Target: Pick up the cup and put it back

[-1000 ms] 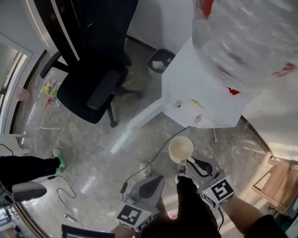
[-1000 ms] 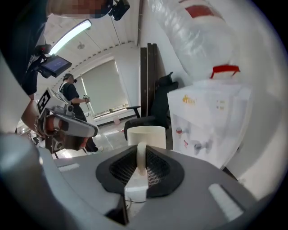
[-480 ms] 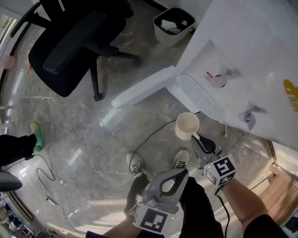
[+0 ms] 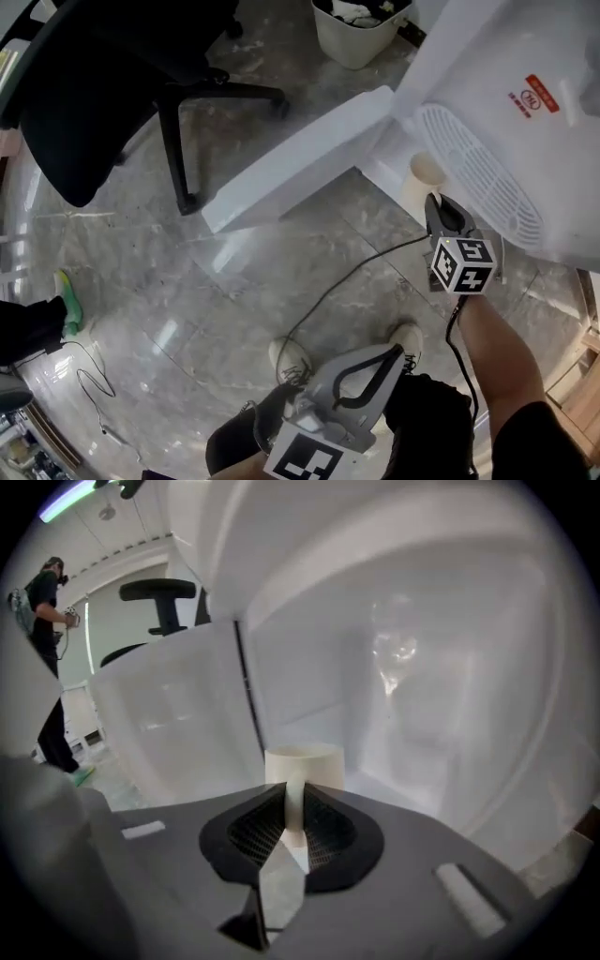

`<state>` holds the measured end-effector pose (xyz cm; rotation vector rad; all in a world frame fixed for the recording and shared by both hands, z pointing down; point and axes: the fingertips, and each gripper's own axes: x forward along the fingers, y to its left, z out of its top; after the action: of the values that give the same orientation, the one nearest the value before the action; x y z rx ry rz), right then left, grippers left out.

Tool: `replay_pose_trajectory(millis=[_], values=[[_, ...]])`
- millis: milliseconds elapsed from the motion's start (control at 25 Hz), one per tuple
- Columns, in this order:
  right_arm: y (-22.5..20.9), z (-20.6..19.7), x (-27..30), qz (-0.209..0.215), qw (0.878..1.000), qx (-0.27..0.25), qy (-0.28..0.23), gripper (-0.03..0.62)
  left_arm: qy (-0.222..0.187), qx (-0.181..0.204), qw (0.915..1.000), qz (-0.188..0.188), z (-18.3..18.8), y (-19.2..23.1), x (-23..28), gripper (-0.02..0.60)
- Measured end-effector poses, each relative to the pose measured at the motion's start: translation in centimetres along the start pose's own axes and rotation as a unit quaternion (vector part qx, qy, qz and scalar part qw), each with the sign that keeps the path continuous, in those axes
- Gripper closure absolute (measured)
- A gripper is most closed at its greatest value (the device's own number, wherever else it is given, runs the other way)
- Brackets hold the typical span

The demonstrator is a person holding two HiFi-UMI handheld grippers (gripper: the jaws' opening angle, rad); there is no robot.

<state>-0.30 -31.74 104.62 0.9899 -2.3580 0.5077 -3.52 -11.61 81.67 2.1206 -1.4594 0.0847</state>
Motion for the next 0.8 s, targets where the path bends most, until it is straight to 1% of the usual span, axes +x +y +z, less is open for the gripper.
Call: replay_pose_trajectory(millis=[80,200,240,320,400,480,600,680,800], values=[[-2.0,-0.5,1.8,-0.025,1.0,0.014,-0.006,0.546,-0.009,-0.004,0.9998,-0.014,0.2,1.3,0.8,0.578],[-4.3,0.0,4.8,-0.055,0.997,0.049,-0.029,0.546,-0.024,-0.009,0.999,-0.036,0.5,3.2,2.1,0.578],[-4.9,-0.2,5.6,-0.06,0.996,0.053,-0.03,0.546,-0.029,-0.009,0.9987,-0.042,0.6,3.8,2.6,0.578],[-5.7,-0.8,6.7,-0.067,0.996,0.042,-0.027,0.546,-0.04,-0.005,0.9978,-0.053,1.0,5.1,3.6,0.578],[-6.6,-1.2,7.5,-0.075,0.996,0.031,-0.032,0.546,-0.054,0.009,0.9967,-0.059,1.5,6.3,4.6,0.578],[-7.3,-1.2,8.1,-0.084,0.995,0.03,-0.045,0.546,-0.064,0.035,0.9953,-0.064,2.0,7.2,5.5,0.578],[-7.5,-1.2,8.5,-0.092,0.993,0.032,-0.06,0.546,-0.063,0.074,0.9929,-0.068,1.9,8.0,6.3,0.578],[-7.5,-1.1,8.8,-0.096,0.993,0.029,-0.068,0.546,-0.061,0.085,0.992,-0.071,1.8,8.4,6.8,0.578],[-7.5,-1.4,8.9,-0.096,0.993,0.013,-0.071,0.544,-0.053,0.098,0.9902,-0.084,1.2,8.1,7.5,0.578]])
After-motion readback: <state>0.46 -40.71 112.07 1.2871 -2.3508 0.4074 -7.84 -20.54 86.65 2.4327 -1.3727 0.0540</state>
